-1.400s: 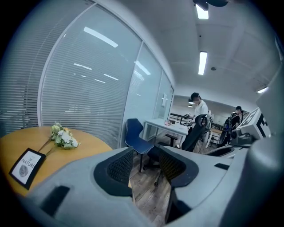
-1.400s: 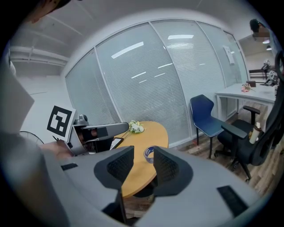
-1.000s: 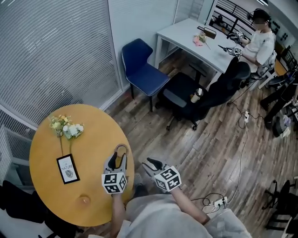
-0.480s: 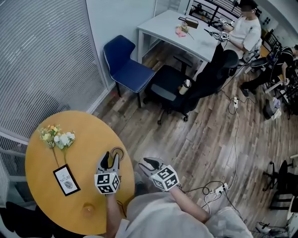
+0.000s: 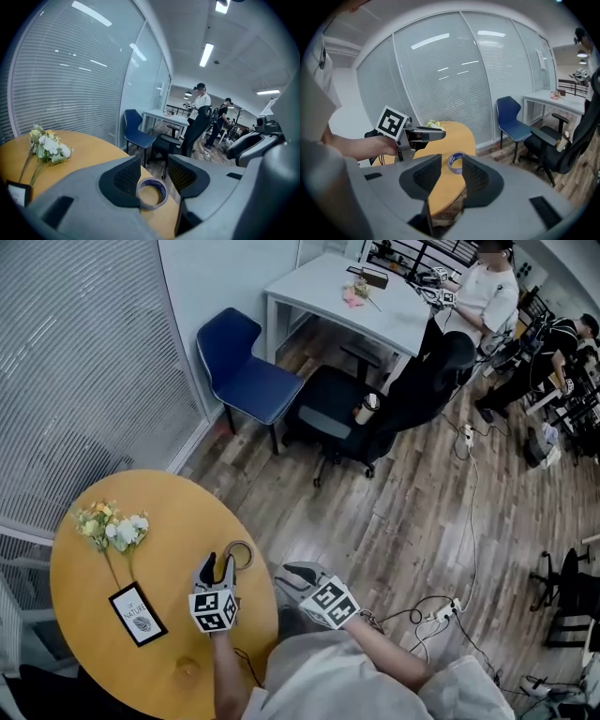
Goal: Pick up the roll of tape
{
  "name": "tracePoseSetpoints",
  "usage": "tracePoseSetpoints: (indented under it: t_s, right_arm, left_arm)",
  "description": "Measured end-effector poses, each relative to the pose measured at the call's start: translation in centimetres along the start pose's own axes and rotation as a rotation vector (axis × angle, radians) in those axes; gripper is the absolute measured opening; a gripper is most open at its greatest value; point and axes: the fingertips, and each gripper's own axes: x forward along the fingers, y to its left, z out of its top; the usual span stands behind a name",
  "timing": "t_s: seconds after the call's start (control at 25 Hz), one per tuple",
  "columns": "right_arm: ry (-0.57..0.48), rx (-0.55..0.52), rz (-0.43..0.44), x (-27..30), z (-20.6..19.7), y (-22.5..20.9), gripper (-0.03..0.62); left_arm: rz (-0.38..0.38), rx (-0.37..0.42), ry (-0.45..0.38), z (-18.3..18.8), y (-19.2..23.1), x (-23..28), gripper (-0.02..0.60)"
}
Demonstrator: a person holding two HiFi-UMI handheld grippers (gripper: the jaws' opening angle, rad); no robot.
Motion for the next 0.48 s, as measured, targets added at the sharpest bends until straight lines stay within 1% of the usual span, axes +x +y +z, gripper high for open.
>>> tracePoseSetpoints:
  t_s: [0.24, 0.48]
  right_arm:
    - [0.039, 0.023, -0.045, -0.9, -2.8, -0.2, 0.135]
    - [0.048, 0.024, -0.035, 0.3, -2.9, 0.5, 0.135]
  left_arm:
    - [0.000, 0.010, 0.063, -1.9, 1.0, 1.3, 0.169]
    - [-0.008, 0.039, 0.143, -4.4, 2.6, 2.8, 0.169]
